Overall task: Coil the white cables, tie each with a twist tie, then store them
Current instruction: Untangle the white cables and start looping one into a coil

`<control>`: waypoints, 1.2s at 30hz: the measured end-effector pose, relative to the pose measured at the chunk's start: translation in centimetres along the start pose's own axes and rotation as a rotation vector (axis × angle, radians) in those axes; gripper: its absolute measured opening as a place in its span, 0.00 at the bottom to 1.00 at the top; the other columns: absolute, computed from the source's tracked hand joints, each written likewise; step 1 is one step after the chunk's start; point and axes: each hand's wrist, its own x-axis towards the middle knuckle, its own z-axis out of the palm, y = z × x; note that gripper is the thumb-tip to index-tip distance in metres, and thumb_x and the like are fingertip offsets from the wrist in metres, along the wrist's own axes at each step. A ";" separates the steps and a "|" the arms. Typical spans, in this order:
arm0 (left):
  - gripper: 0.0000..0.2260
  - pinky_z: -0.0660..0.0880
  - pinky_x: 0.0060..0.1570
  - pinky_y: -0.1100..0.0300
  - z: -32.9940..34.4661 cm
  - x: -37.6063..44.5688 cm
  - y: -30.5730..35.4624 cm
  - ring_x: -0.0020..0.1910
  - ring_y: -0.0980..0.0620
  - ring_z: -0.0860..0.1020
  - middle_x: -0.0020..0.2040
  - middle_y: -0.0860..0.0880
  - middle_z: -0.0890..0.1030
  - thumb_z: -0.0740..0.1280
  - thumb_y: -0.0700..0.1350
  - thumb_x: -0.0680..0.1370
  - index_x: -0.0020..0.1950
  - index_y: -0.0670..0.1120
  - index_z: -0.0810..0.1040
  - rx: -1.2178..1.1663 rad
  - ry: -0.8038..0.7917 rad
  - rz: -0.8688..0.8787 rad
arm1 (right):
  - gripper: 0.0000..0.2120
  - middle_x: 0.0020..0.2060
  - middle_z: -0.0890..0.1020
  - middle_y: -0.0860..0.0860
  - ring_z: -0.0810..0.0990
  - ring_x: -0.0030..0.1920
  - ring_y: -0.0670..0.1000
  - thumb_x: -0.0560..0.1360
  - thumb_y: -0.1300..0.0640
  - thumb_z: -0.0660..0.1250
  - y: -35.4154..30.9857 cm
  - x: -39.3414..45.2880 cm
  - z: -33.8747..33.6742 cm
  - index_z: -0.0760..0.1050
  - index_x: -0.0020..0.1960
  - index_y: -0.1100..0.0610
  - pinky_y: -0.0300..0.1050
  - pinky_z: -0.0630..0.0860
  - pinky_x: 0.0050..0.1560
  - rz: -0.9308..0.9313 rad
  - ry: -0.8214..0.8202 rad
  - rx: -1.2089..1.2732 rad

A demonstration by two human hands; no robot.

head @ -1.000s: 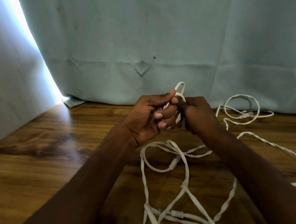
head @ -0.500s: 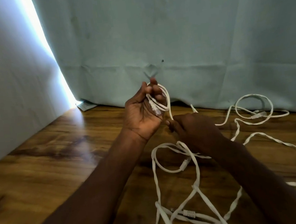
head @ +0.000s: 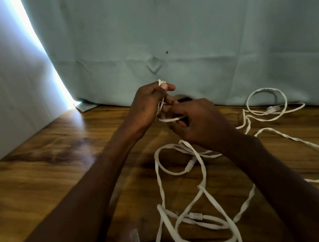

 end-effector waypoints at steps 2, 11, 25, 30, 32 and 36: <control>0.16 0.76 0.31 0.60 -0.7 0.0 -0.3 0.31 0.47 0.79 0.37 0.40 0.80 0.57 0.45 0.88 0.60 0.37 0.81 0.077 -0.046 -0.010 | 0.07 0.38 0.83 0.49 0.77 0.35 0.48 0.75 0.58 0.70 0.4 0.2 -0.4 0.85 0.51 0.54 0.49 0.75 0.37 -0.001 0.042 0.032; 0.24 0.62 0.22 0.62 -0.5 -1.2 -1.0 0.21 0.50 0.68 0.25 0.43 0.72 0.53 0.52 0.88 0.40 0.38 0.75 -0.136 -0.410 -0.176 | 0.09 0.38 0.82 0.48 0.81 0.37 0.46 0.74 0.59 0.78 0.2 -0.3 -0.1 0.80 0.51 0.57 0.47 0.78 0.37 0.150 0.264 0.238; 0.19 0.46 0.28 0.57 -1.0 -0.7 -0.6 0.21 0.55 0.52 0.23 0.52 0.65 0.53 0.52 0.87 0.42 0.43 0.71 -0.533 -0.600 -0.359 | 0.08 0.40 0.86 0.47 0.84 0.40 0.42 0.82 0.58 0.67 0.8 -0.1 0.1 0.84 0.54 0.60 0.38 0.77 0.42 0.388 0.201 0.636; 0.17 0.51 0.24 0.61 0.2 -0.7 -1.0 0.18 0.57 0.62 0.23 0.52 0.69 0.50 0.52 0.87 0.42 0.46 0.67 -0.769 -0.629 -0.390 | 0.12 0.40 0.87 0.50 0.85 0.44 0.49 0.84 0.52 0.65 1.3 -0.2 0.5 0.86 0.51 0.53 0.48 0.79 0.46 0.425 0.267 0.483; 0.17 0.50 0.24 0.61 0.4 -0.7 -1.2 0.17 0.57 0.61 0.22 0.53 0.67 0.53 0.52 0.86 0.41 0.47 0.70 -0.827 -0.632 -0.379 | 0.12 0.42 0.87 0.49 0.85 0.45 0.47 0.85 0.52 0.64 1.5 -0.3 0.4 0.86 0.54 0.53 0.47 0.80 0.47 0.429 0.247 0.473; 0.17 0.50 0.24 0.60 0.3 -0.7 -1.1 0.17 0.56 0.61 0.21 0.53 0.65 0.54 0.51 0.86 0.40 0.48 0.69 -0.892 -0.613 -0.383 | 0.11 0.41 0.84 0.42 0.82 0.42 0.42 0.85 0.53 0.62 1.7 -0.6 0.2 0.83 0.58 0.51 0.42 0.76 0.43 0.317 0.207 0.160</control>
